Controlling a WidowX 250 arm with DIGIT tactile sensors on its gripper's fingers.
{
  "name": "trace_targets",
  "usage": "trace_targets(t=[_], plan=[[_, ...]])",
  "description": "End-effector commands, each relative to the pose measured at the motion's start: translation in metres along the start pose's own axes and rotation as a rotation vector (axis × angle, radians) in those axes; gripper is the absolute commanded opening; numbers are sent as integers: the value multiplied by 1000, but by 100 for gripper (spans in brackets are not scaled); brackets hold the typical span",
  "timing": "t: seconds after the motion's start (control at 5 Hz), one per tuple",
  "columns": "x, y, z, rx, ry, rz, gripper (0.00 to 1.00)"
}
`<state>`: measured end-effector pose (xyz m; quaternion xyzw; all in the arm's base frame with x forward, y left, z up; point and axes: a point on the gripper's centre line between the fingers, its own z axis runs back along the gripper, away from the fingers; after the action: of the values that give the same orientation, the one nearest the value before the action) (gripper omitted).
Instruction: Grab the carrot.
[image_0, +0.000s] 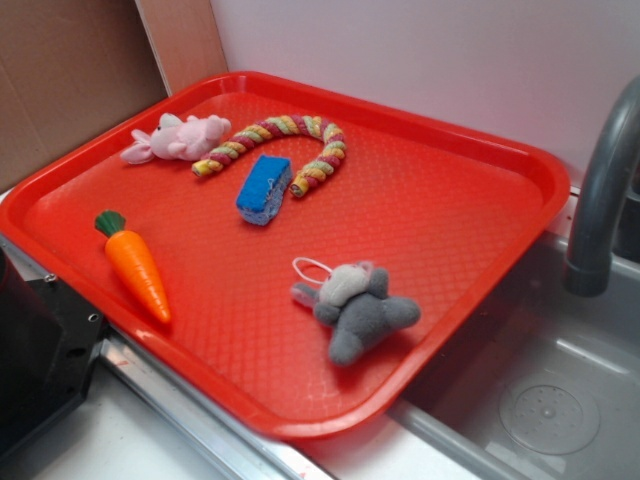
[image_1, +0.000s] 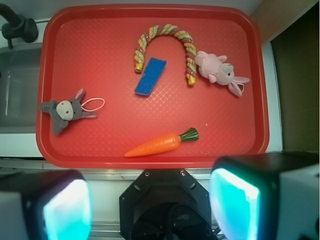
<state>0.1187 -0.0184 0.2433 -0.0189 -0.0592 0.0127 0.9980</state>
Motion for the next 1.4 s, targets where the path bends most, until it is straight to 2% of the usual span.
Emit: trace_targets(t=[0.0, 0.2, 0.6, 0.8, 1.2], plan=[[0, 0, 0, 0, 0, 0, 100], [-4, 15, -49, 0, 24, 158, 100], [-13, 20, -116, -8, -20, 549, 100], [-13, 20, -146, -2, -3, 666, 100], [-8, 22, -197, 4, 34, 694, 100]])
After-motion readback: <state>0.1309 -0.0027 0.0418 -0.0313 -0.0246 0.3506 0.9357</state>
